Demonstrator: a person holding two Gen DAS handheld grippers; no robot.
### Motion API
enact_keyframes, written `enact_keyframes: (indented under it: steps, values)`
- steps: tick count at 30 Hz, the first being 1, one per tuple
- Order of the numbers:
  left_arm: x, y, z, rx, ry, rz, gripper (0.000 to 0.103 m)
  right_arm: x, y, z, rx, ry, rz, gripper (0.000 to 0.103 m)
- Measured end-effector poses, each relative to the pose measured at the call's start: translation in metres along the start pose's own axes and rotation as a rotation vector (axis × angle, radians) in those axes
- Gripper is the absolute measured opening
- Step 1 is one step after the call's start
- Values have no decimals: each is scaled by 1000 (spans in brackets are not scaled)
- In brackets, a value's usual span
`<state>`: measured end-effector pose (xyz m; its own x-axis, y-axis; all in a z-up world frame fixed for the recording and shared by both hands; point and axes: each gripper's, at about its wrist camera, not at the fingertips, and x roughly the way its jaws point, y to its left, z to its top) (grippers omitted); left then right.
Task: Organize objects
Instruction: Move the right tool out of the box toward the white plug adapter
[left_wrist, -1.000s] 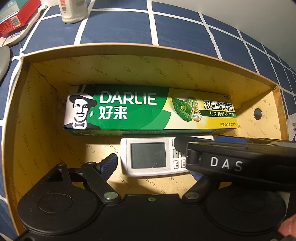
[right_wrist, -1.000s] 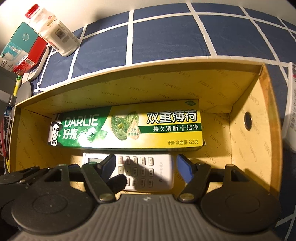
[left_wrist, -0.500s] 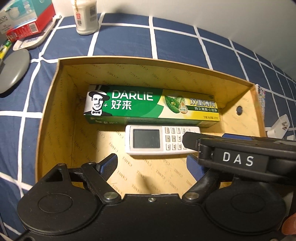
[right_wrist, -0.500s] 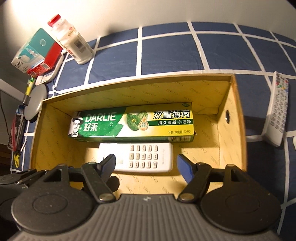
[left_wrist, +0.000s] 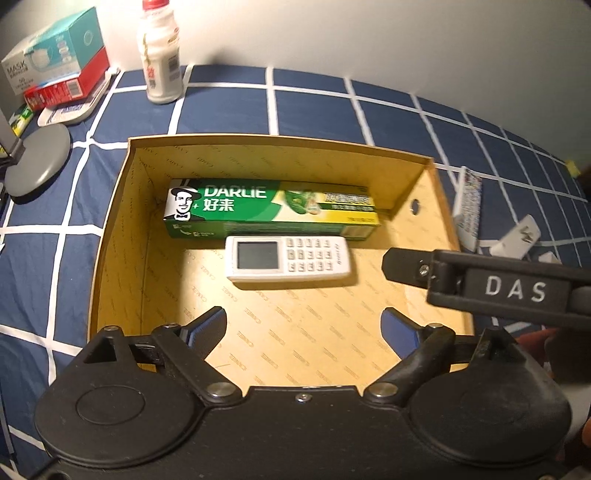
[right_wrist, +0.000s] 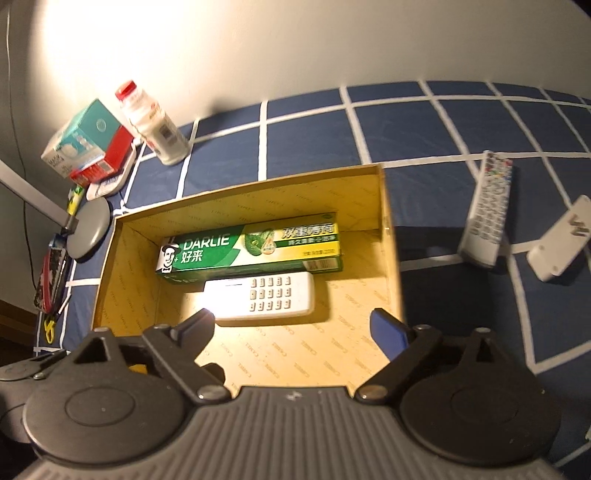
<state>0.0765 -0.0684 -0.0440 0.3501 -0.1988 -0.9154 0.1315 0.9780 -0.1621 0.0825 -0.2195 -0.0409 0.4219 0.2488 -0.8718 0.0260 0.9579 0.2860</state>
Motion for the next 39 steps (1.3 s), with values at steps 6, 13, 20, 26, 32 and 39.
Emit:
enact_keyframes:
  steps: [6,13,20,26,32,39]
  values:
    - [-17,-16,-17,34,-19,-7,98,-30,-14,-20,24,-43,-19,102]
    - [-27,-39,-32,76,-22,-26,99,-56,-31,-38,52,-71,-33,103]
    - [-23,-70,-39,111,-6,-13,100,-73,-63,-44,59,-82,-39,103]
    - [-16,-105,-38,89,-9,-1,103,-83,-103,-39,47,-74,-30,103]
    - [-2,-151,-34,56,-1,24,103,-94,-157,-25,28,-60,-37,103]
    - [18,-208,-30,26,3,50,103,-103,-226,0,-8,-39,-72,103]
